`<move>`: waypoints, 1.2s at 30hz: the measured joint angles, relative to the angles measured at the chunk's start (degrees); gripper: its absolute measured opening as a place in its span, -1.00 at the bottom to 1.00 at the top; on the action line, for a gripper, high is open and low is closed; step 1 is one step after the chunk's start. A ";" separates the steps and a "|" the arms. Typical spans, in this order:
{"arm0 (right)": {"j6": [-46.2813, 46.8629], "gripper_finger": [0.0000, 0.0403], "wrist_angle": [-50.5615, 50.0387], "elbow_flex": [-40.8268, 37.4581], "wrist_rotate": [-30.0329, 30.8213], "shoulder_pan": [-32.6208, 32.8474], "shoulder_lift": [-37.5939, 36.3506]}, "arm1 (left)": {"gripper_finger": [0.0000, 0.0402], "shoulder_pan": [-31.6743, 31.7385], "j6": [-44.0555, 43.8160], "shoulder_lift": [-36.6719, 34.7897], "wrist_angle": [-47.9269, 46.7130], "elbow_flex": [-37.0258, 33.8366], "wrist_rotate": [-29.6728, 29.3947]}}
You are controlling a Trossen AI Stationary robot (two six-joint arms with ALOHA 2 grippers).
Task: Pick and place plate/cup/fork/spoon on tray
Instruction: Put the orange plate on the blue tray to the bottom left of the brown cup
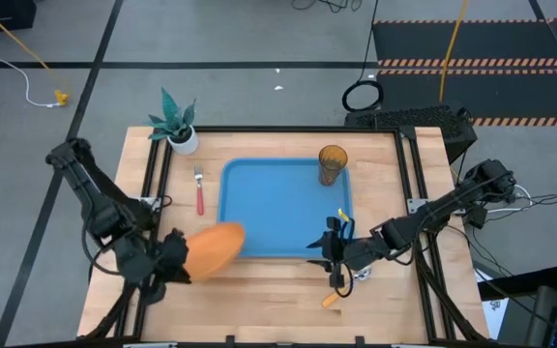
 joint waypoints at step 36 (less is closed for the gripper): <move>1.06 -0.16 -27.06 0.02 16.94 -0.02 -28.17 | -0.96 32.67 47.87 24.32 30.01 0.04 -5.58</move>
